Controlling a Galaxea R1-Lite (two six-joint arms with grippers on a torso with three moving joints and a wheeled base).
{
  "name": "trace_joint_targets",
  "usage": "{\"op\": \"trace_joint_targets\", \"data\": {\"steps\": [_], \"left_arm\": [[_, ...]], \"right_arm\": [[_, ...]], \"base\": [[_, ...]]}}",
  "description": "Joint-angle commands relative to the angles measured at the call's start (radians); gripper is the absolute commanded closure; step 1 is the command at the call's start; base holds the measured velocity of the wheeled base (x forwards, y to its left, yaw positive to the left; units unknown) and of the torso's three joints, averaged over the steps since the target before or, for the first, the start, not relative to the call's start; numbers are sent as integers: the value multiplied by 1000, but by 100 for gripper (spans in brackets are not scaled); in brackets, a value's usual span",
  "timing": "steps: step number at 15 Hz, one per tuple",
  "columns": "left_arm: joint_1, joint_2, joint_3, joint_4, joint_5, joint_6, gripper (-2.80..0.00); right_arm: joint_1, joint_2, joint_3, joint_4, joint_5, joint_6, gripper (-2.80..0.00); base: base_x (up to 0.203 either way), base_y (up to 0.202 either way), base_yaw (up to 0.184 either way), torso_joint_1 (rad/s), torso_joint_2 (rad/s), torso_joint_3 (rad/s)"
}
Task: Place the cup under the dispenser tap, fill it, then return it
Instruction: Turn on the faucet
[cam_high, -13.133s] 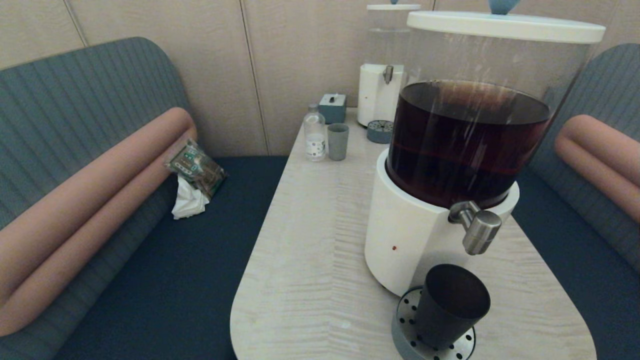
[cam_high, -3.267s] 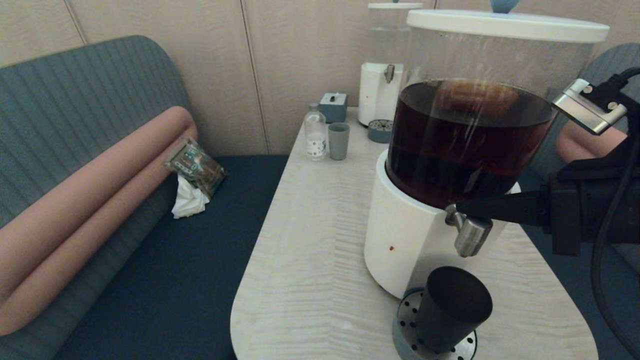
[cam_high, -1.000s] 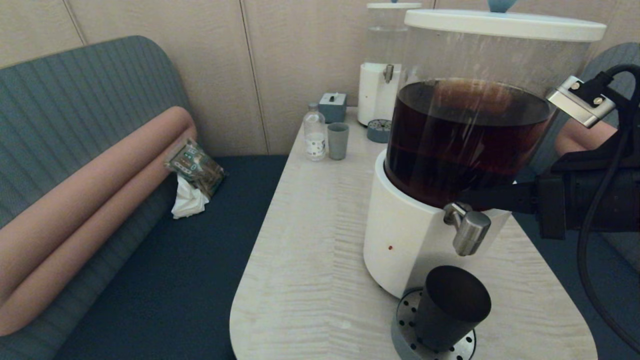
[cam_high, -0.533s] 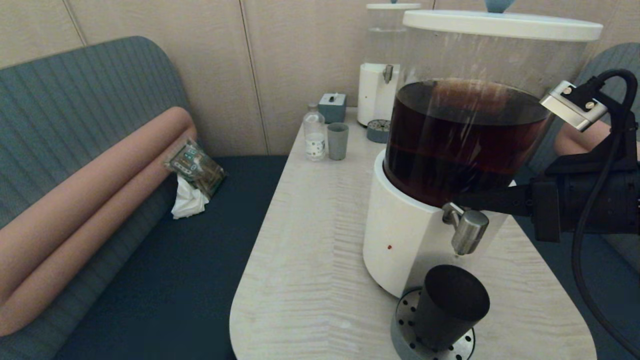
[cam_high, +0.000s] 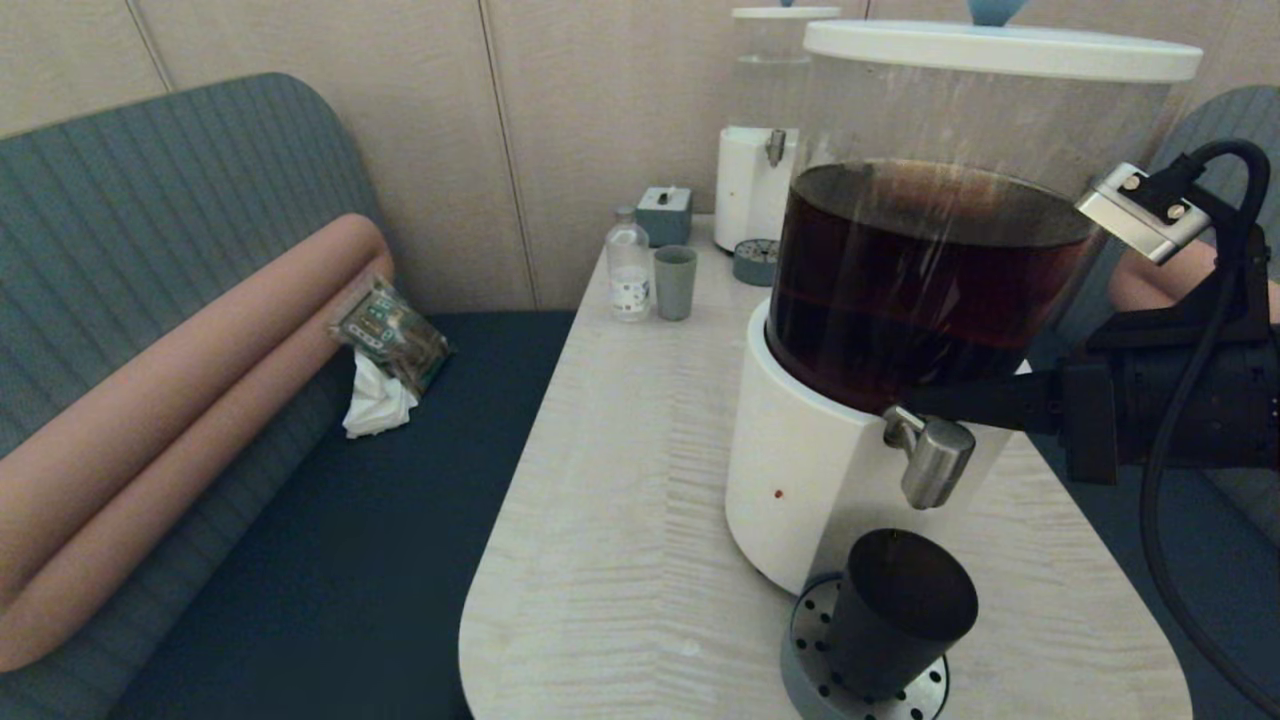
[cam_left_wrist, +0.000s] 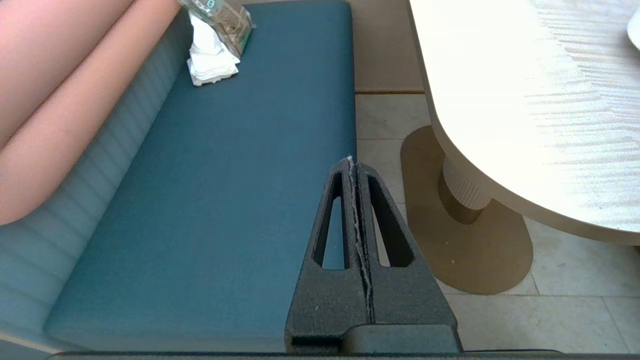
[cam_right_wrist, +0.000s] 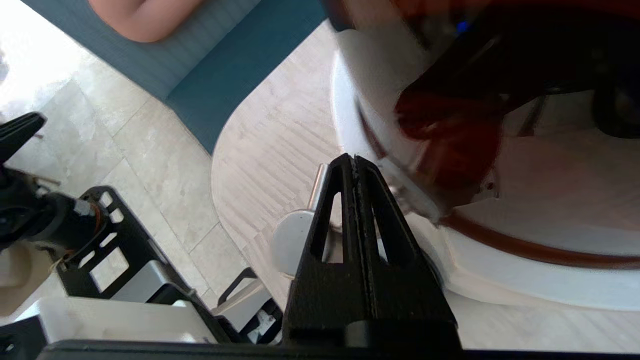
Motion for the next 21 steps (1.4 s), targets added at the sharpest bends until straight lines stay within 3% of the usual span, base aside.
{"op": "trace_joint_targets", "data": {"steps": [1,21], "left_arm": [[0,0,0,0,0,0,0],[0,0,0,0,0,0,0]], "right_arm": [[3,-2,1,2,8,1,0],[-16,-10,10,-3,32,7,0]], "base": [[0,0,0,0,0,0],[0,0,0,0,0,0]]}}
